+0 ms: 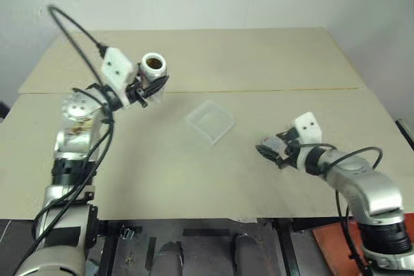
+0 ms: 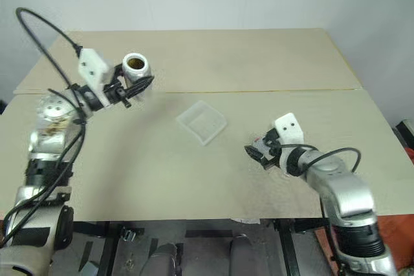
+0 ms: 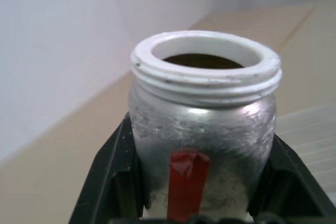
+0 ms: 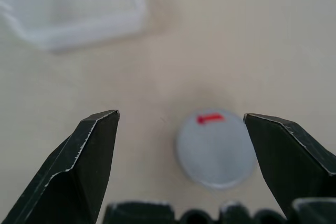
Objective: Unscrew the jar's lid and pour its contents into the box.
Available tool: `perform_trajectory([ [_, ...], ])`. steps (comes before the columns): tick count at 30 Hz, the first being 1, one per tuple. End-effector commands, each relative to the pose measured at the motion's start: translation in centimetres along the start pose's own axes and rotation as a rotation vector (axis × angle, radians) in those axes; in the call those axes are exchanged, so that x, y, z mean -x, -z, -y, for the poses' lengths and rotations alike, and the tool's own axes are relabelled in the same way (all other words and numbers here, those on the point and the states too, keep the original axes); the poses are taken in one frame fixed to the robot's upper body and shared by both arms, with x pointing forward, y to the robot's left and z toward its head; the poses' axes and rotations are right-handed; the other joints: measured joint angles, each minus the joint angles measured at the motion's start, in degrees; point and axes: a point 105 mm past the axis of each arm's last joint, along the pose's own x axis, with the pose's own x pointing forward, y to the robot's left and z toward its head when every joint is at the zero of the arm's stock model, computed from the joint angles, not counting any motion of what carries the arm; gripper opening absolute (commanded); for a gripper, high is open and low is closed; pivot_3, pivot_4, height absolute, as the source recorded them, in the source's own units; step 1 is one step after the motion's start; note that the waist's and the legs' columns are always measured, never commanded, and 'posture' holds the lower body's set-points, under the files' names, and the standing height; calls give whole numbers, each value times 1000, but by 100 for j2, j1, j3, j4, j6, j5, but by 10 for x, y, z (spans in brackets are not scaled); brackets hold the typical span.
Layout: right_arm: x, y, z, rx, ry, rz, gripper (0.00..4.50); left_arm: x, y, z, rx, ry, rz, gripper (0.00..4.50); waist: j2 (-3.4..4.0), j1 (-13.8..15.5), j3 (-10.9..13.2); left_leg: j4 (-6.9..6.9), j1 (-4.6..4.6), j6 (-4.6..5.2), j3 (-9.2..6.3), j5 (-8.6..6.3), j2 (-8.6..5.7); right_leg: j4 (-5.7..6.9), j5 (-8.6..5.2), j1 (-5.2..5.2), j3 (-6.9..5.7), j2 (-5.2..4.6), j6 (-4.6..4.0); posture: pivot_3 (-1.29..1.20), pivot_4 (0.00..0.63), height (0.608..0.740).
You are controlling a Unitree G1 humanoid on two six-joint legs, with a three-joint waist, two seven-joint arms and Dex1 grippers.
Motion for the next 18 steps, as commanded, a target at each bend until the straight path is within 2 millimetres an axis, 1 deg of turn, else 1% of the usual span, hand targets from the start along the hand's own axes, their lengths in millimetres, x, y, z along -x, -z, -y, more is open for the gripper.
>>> perform_trajectory([
  [1,20,-39,-14,40,-131,83,4468,-21,-11,3,-341,-55,59,1949,0,19,0,0,-1,0,1,0,0,-2,0,0,0,0,0,0,150,740],
  [2,22,-42,-16,43,-154,79,4468,-27,-12,6,-406,-58,71,1949,-1,36,0,-1,-2,0,1,0,0,-5,0,0,0,0,1,0,150,740],
  [3,24,-47,-19,43,-179,85,4468,-32,-14,10,-518,-53,89,1949,-2,54,0,0,-3,1,2,0,-1,-5,0,-1,0,0,1,0,150,740],
  [4,26,-51,-22,56,-201,88,4468,-40,-20,16,-717,-32,113,1949,-3,62,0,0,-5,0,2,0,0,-4,1,-3,0,0,1,0,150,740],
  [7,28,-55,-26,86,-223,72,4468,-58,-28,28,-1164,26,191,1949,-12,96,6,1,-16,0,-1,0,-4,-4,4,-5,-2,-2,7,0,150,740],
  [8,27,-57,-27,98,-223,65,4468,-66,-34,28,-1254,6,214,1949,-12,102,6,6,-27,0,-1,0,-8,-3,7,-10,-3,-4,12,0,150,740],
  [9,27,-58,-27,106,-223,61,4468,-72,-39,27,-1314,-11,235,1949,-12,112,6,5,-31,-1,-1,0,-10,-3,12,-9,-3,-6,18,0,150,740],
  [11,28,-65,-31,121,-238,75,4468,-86,-48,35,-1499,10,295,1949,-13,150,6,7,-36,-1,1,1,-13,-1,15,-7,-3,-9,24,0,150,740],
  [13,30,-73,-35,141,-258,95,4468,-93,-46,49,-1650,126,335,1949,-12,188,6,6,-40,-1,2,1,-14,0,15,-11,-3,-9,25,0,150,740],
  [15,31,-78,-37,151,-268,108,4468,-95,-46,58,-1697,178,379,1949,-12,184,6,4,-43,-1,2,1,-14,-2,15,-14,-3,-9,25,0,150,740],
  [16,32,-80,-38,157,-270,115,4468,-95,-44,65,-1736,241,406,1949,-12,180,6,4,-43,-2,5,1,-13,-2,15,-16,-3,-9,25,0,150,740],
  [18,33,-81,-40,163,-272,123,4468,-95,-40,73,-1791,316,432,1949,-12,174,7,2,-45,-4,6,2,-12,0,15,-20,-2,-9,25,0,150,740],
])
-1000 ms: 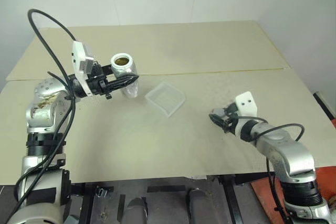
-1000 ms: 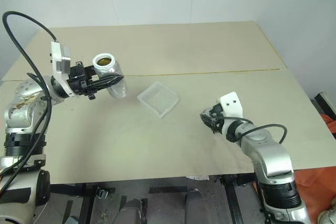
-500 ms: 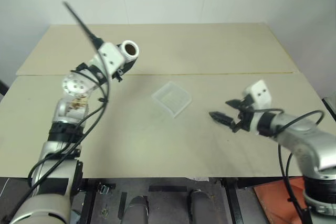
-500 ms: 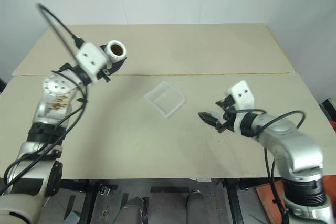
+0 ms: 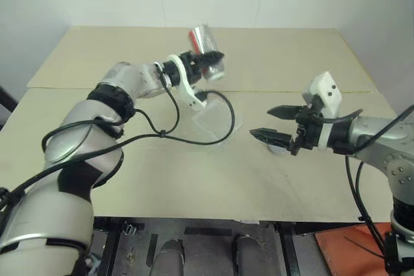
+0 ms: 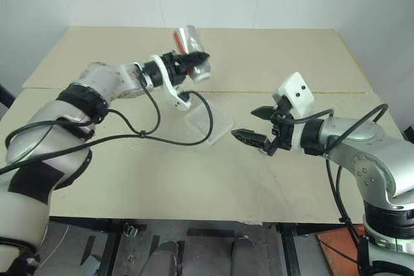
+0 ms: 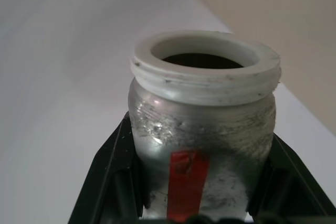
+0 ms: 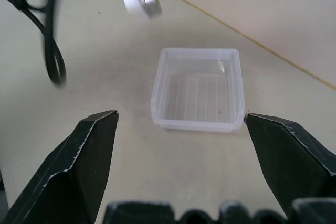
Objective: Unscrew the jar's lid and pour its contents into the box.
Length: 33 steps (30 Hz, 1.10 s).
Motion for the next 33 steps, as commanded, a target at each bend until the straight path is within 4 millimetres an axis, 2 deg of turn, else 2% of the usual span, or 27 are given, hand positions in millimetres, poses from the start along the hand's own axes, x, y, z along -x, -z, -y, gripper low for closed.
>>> perform_trajectory([
  [1,5,-13,-5,47,1,36,4468,0,2,1,-109,57,61,1949,0,-3,0,0,-1,-1,2,0,0,1,0,-3,1,0,0,0,150,740],
  [5,5,-16,-7,41,12,72,4468,-9,2,2,-153,71,27,1949,-1,44,1,1,-4,-2,1,1,-1,4,0,-3,0,-1,0,0,150,740],
  [10,7,-14,-11,38,14,84,4468,-11,-1,1,-163,65,48,1949,-2,56,1,2,-13,-3,-1,2,-1,-1,1,-5,-2,-3,2,0,150,740],
  [14,7,-13,-11,32,16,89,4468,-9,0,1,-127,61,40,1949,-2,54,1,2,-10,-3,1,2,-1,2,1,-4,-2,-3,2,0,150,740],
  [17,7,-11,-10,31,18,82,4468,-2,10,3,-40,62,-17,1949,-2,35,1,2,-8,-4,1,2,-1,4,1,-4,-2,-3,2,0,150,740],
  [23,12,-11,-7,58,30,89,4468,36,41,20,442,34,-266,1949,-1,-12,1,2,-6,-4,1,3,0,8,1,-6,-1,-3,1,0,150,740],
  [27,16,-12,-4,63,28,85,4468,62,45,38,763,-16,-375,1949,1,-35,-1,3,1,-8,1,5,0,12,1,-1,0,-4,1,0,150,740],
  [30,18,-12,-2,64,23,78,4468,75,45,48,1115,-114,-461,1949,1,-44,-1,4,1,-13,1,8,1,15,1,0,-1,-4,1,0,150,740],
  [33,17,-13,0,67,14,77,4468,84,42,50,1441,-268,-487,1949,1,-50,-1,8,-5,-14,-2,8,1,13,1,0,-4,-5,1,0,150,740],
])
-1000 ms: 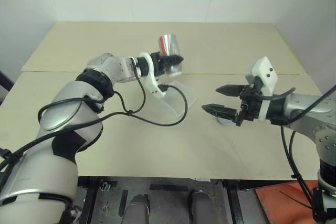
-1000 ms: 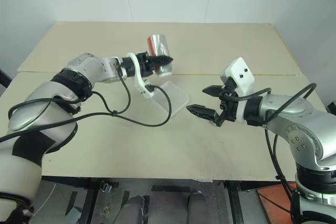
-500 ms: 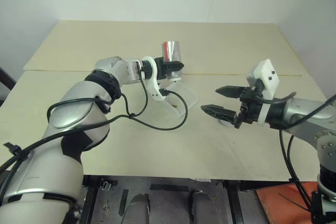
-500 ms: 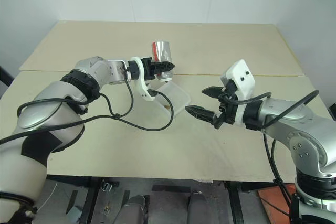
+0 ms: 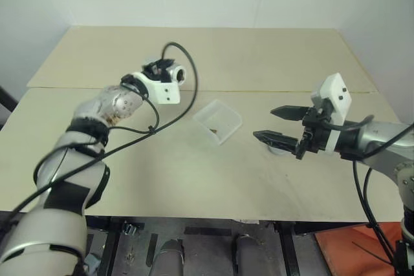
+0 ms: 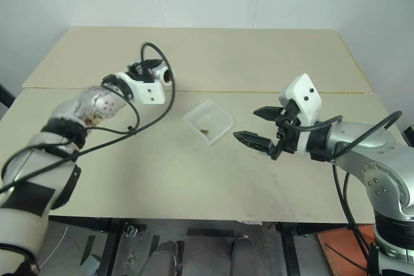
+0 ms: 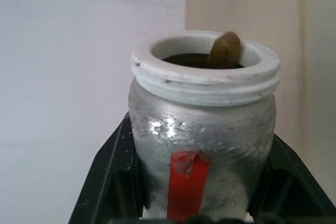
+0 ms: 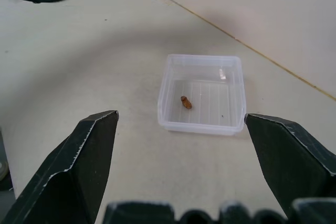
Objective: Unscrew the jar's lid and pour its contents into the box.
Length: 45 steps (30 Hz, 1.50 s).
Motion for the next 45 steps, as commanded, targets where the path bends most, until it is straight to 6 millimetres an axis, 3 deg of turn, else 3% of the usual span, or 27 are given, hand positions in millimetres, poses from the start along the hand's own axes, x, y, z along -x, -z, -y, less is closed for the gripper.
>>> perform_trajectory([
  [1,5,-16,3,55,7,50,4468,6,-14,-33,390,-157,94,1949,0,-12,0,2,-1,0,-1,0,0,1,0,0,0,0,0,0,150,740],
  [4,4,-19,3,55,-2,60,4468,15,-9,-30,630,-202,91,1949,0,-81,0,3,3,1,-1,0,1,5,0,1,0,0,0,0,150,740],
  [10,5,-21,2,58,-9,66,4468,27,-3,-13,861,-217,64,1949,1,-178,-2,3,19,3,-2,-1,1,9,0,10,3,2,-1,0,150,740],
  [12,4,-22,-1,60,-14,70,4468,30,7,-3,953,-233,18,1949,1,-197,-2,3,22,3,-2,-1,1,10,1,14,2,2,-2,0,150,740],
  [23,6,-15,-7,57,-12,54,4468,37,16,33,1118,-165,-47,1949,1,-203,-2,3,22,3,-4,-1,0,8,1,14,2,2,-2,0,150,740],
  [27,4,-14,-9,56,-20,53,4468,44,23,54,1127,-127,-95,1949,2,-205,-4,3,23,3,-3,-1,1,7,1,14,2,2,-3,0,150,740],
  [33,2,-13,-12,55,-41,50,4500,59,28,62,1126,-115,-127,3979,3,-214,-9,1,31,4,-2,-1,1,8,1,17,3,3,-3,0,150,740],
  [35,1,-12,-13,55,-47,48,4500,64,29,61,1114,-109,-134,4474,3,-210,-9,1,29,4,-3,-1,1,8,1,17,3,3,-3,0,150,740],
  [40,-1,-10,-13,54,-53,46,4500,85,24,57,1071,-47,-125,4474,4,-208,-9,1,29,4,-3,-2,2,7,1,17,3,3,-3,0,150,740],
  [45,4,-2,-11,58,-41,19,4500,134,10,42,970,145,-104,4474,4,-237,-9,-6,31,7,-2,-3,9,11,-1,11,5,7,-7,0,150,740],
])
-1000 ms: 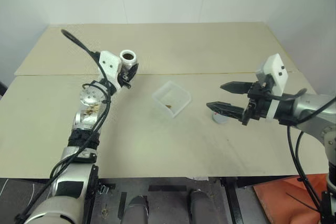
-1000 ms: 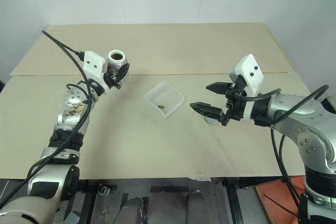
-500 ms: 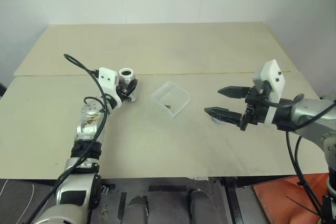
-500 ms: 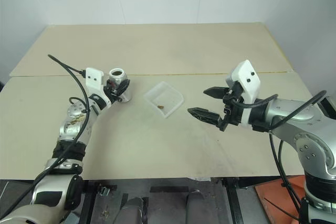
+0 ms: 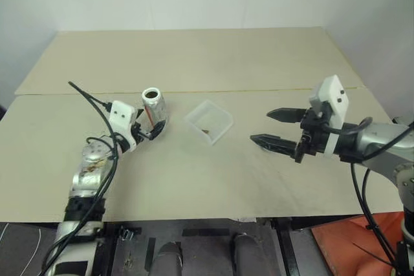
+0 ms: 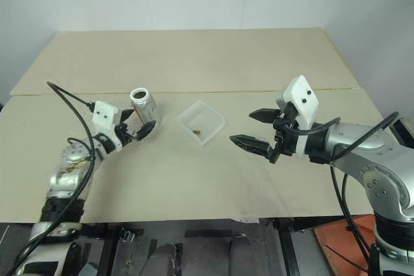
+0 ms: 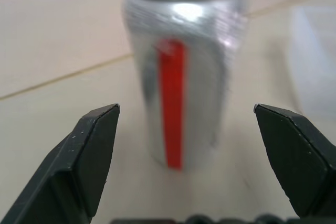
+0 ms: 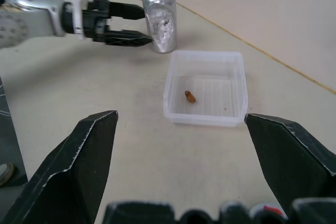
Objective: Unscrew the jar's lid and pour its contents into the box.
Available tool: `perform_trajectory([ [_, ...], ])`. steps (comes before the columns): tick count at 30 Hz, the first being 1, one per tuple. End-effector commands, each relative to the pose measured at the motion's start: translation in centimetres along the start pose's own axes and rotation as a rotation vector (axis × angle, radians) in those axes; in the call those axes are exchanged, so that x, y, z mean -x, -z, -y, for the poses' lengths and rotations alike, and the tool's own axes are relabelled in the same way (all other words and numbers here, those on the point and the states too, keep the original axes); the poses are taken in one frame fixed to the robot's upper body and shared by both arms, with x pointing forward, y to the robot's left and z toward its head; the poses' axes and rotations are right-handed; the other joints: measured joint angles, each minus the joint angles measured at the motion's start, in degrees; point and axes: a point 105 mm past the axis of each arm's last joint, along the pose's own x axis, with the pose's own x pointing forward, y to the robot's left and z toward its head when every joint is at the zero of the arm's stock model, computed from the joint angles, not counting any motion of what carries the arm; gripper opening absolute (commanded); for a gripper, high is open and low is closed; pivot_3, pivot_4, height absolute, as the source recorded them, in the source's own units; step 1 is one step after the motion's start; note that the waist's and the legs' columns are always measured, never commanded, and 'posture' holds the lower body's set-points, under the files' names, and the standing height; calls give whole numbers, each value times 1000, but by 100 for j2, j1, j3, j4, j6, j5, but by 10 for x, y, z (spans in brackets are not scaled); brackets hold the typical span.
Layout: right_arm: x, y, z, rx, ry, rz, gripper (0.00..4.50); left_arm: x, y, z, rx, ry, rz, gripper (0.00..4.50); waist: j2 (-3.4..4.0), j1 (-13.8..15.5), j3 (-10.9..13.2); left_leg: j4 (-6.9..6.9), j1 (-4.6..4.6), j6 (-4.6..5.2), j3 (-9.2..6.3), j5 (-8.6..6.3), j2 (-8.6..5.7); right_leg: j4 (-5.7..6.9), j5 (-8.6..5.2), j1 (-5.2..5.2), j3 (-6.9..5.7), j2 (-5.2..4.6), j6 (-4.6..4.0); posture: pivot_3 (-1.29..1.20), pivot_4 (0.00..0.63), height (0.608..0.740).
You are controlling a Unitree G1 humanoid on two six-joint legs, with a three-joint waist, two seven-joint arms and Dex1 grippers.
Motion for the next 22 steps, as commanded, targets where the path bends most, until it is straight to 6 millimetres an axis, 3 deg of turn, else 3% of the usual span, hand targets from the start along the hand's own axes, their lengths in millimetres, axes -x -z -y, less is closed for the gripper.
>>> perform_trajectory([
  [1,7,-6,-2,63,6,18,4500,39,-34,0,-100,132,26,4474,0,11,0,0,-2,1,0,0,2,-1,-1,-4,0,1,-1,0,150,740],
  [5,12,-1,3,96,25,19,4500,83,-63,-2,-187,316,64,4474,1,51,1,-2,1,4,5,-3,3,-7,-2,1,-1,0,-4,0,150,740],
  [8,19,-5,8,143,32,47,4500,105,-89,-10,-210,394,110,4474,1,107,1,-3,3,6,6,-4,5,-25,-5,3,-2,0,-8,0,150,740],
  [13,20,-16,13,174,16,96,4500,105,-106,-15,-227,375,144,4474,2,149,1,-3,7,7,10,-4,6,-27,-5,5,-1,0,-8,0,150,740],
  [22,9,-27,13,223,-33,143,4500,118,-104,-5,-214,294,114,4474,1,67,2,-5,7,11,10,-7,8,-19,-9,-2,0,1,-13,0,150,740],
])
